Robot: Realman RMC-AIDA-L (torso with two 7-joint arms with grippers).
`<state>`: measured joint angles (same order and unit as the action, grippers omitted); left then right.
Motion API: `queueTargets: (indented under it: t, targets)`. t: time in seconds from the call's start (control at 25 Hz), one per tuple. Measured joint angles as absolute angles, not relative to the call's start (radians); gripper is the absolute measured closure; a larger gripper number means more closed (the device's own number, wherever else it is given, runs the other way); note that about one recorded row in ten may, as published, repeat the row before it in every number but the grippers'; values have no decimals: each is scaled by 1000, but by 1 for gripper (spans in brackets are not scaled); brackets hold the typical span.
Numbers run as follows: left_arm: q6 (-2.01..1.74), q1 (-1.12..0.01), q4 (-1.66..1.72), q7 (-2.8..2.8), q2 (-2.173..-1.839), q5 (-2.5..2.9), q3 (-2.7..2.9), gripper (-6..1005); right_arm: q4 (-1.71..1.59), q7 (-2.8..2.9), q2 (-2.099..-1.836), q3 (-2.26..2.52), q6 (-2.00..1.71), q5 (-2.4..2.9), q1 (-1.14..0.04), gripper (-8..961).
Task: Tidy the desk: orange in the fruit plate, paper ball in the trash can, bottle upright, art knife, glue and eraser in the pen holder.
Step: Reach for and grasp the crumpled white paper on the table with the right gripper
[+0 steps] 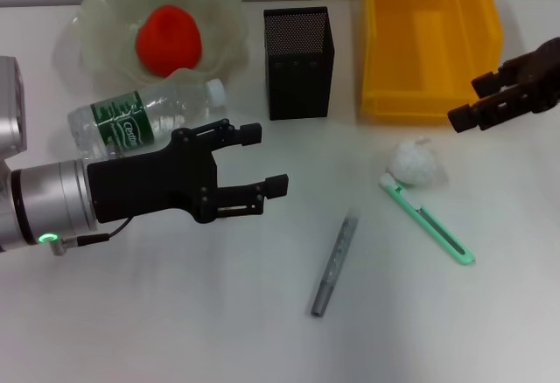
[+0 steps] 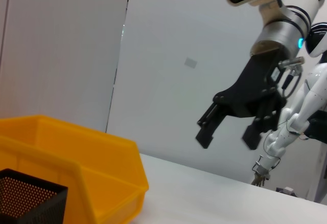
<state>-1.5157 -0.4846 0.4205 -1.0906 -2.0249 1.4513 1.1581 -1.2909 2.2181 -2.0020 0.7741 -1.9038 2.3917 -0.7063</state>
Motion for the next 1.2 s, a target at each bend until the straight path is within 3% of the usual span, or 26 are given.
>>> queueTargets:
  t: [0.32, 0.72, 1.2]
  targets:
    - [-1490, -491, 421, -1095, -2025, 1451, 1158, 155, -1219, 2230, -2045, 963, -1708, 2577, -744, 128]
    - [-1462, -501, 423, -1101, -2024, 1448, 1158, 155, -1065, 2183, -2077, 1135, -1451, 2580, -735, 129]
    - [-1454, -511, 418, -1103, -2020, 1451, 1158, 156, -977, 2180, -2079, 1208, -1351, 2583, -744, 159]
